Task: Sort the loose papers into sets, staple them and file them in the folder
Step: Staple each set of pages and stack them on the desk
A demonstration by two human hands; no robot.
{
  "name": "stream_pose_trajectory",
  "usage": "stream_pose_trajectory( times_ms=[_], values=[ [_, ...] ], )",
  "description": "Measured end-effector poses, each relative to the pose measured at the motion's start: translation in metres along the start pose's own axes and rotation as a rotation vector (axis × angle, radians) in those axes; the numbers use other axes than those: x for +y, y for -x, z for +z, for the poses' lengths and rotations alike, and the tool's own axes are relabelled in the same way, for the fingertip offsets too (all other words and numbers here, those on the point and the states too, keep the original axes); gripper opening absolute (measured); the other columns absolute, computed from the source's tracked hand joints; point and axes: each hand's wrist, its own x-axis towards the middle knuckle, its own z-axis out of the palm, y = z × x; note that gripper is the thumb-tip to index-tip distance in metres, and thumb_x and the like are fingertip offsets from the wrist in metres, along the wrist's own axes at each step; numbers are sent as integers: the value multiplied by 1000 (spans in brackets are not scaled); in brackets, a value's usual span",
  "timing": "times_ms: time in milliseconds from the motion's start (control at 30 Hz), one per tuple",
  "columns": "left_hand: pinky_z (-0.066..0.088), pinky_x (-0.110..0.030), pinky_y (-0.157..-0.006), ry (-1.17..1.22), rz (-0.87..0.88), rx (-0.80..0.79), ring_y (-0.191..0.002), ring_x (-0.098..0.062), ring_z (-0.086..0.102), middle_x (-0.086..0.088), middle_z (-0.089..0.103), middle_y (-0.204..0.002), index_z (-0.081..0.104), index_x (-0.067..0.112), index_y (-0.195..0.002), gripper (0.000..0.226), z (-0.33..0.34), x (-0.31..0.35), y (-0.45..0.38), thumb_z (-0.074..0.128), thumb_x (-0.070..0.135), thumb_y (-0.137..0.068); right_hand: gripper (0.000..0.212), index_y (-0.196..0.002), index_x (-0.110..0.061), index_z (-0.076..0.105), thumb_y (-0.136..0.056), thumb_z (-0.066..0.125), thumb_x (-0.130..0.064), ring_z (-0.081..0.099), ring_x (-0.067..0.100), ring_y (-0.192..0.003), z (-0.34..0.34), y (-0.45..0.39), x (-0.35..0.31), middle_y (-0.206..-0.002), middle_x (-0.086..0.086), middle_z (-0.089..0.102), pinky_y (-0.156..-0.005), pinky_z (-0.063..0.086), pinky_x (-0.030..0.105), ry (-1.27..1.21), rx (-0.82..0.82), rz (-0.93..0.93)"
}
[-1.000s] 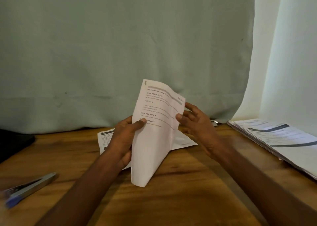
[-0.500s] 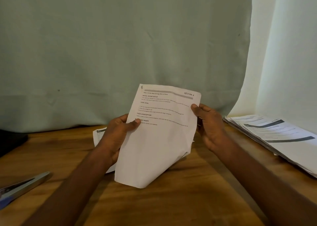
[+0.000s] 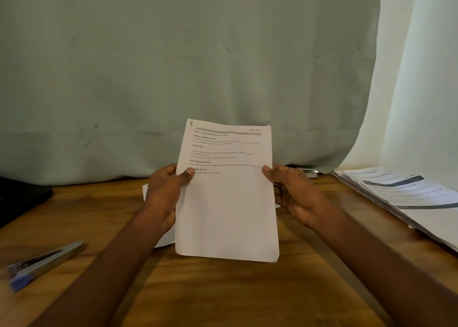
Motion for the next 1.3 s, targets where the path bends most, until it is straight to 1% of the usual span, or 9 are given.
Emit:
stream_pose_trajectory(
  times_ms=[233,333,400,467,533,767,1033,1167,1300],
  values=[
    [59,-47,-95,128,-335,-394,-114,-33,71,-14,73,-125,78,14,-119,40,-31,4,-9,82,15,-79,24,-116,-13,74,-94,73,-21,75,23,-99,14,2,21,-111,5,78,-84,61,38,57,24,78],
    [63,-44,-81,54,-242,-334,-111,-35,72,-15,73,-125,76,14,-122,48,-46,7,-15,88,14,-75,22,-115,-15,73,-97,70,-26,76,22,-97,22,3,28,-105,2,79,-77,62,36,88,42,27],
    [64,-41,-72,39,-185,-189,-104,-33,75,-14,75,-121,72,11,-124,48,-60,10,-16,83,12,-78,19,-117,-25,68,-102,62,-34,73,9,-92,17,4,28,-103,-10,77,-70,59,26,532,109,-174],
    [64,-38,-66,74,-145,-56,-97,-29,77,-11,77,-115,70,10,-123,38,-85,10,-17,76,7,-86,30,-133,-32,59,-104,56,-37,64,4,-109,6,0,30,-122,-16,67,-90,55,29,1152,145,-450],
    [62,-32,-62,35,-77,50,-87,-22,78,-7,79,-105,70,10,-116,22,-110,8,-18,66,1,-95,41,-146,-29,50,-106,53,-36,49,13,-135,3,-1,30,-147,-8,55,-114,41,40,1318,8,-503],
    [42,-36,-89,-447,50,371,-103,-27,56,-14,64,-134,62,5,-137,37,-117,9,-35,55,2,-101,53,-156,-42,33,-106,42,-53,30,9,-149,21,1,54,-163,-14,35,-121,24,39,1368,-500,-336],
    [43,-26,-70,-459,42,330,-79,-16,57,-5,67,-107,64,3,-129,31,-128,-1,-34,53,1,-101,19,-114,-32,73,-99,63,-40,61,-1,-100,23,1,55,-111,-19,69,-87,54,30,1240,-333,-456],
    [42,-24,-64,-395,21,249,-80,-13,61,7,67,-90,68,17,-101,22,-114,-2,-35,53,1,-97,32,-132,-35,64,-101,59,-43,54,3,-121,19,1,52,-135,-17,62,-106,46,35,1394,-229,-435],
    [51,-30,-72,-197,-76,160,-92,-20,68,2,73,-104,68,13,-119,29,-105,2,-30,58,-2,-96,24,-122,-39,70,-103,59,-30,58,-4,-119,23,8,48,-128,-27,65,-93,50,18,1094,-408,-350]
  ],
)
